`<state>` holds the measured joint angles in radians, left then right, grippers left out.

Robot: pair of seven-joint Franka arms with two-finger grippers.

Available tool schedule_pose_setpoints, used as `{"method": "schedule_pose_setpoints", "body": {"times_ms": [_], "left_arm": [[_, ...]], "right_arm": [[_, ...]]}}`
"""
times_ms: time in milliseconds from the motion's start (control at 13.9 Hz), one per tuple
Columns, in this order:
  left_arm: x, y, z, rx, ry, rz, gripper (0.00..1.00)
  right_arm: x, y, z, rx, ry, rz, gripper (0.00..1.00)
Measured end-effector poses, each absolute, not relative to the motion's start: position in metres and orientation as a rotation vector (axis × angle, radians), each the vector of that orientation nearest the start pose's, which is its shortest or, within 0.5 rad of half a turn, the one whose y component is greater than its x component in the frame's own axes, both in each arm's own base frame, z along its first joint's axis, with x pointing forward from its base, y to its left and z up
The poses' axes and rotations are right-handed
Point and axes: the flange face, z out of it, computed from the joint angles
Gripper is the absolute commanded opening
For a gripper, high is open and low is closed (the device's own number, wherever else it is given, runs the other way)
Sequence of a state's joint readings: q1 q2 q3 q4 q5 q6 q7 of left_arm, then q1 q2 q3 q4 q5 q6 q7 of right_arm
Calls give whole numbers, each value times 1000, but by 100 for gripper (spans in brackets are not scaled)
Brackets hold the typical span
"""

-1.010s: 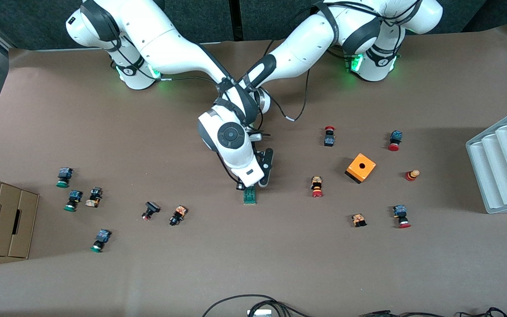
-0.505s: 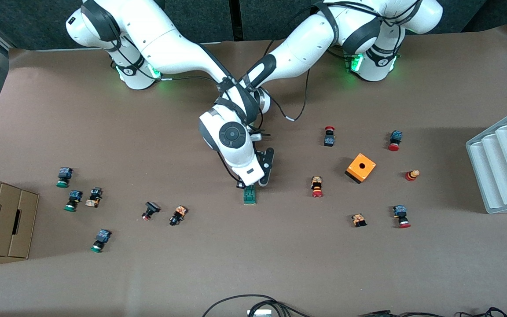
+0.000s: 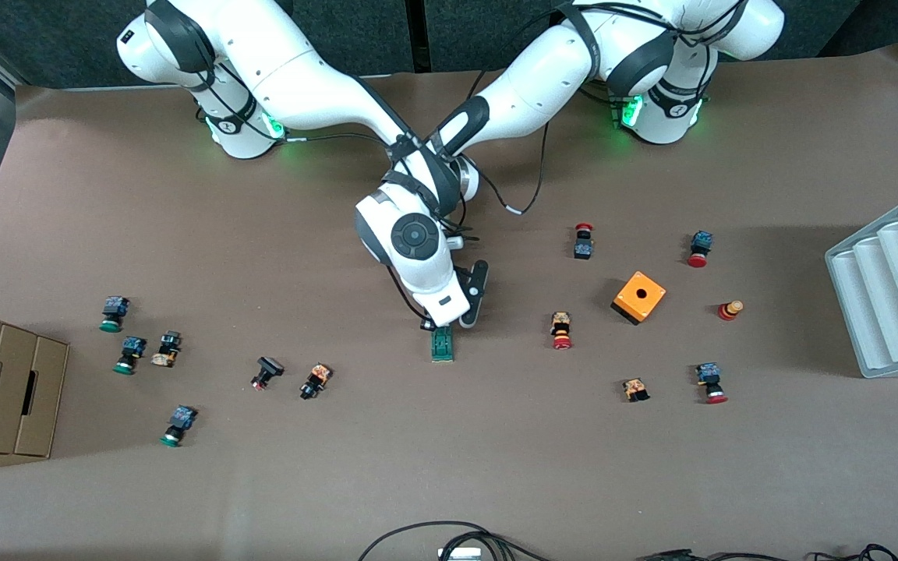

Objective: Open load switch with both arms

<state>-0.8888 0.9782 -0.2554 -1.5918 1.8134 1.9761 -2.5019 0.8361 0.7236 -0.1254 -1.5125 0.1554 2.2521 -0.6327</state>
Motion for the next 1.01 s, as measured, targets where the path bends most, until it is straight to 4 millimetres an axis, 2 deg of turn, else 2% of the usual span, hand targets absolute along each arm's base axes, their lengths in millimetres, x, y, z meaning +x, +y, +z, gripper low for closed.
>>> {"method": "schedule_pose_setpoints", "body": {"times_ms": [1010], "left_arm": [[348,-571,70,-2590,-157,-1722,18]], "right_arm": [[524,482,228,-2509,-1824,-20,26]]}}
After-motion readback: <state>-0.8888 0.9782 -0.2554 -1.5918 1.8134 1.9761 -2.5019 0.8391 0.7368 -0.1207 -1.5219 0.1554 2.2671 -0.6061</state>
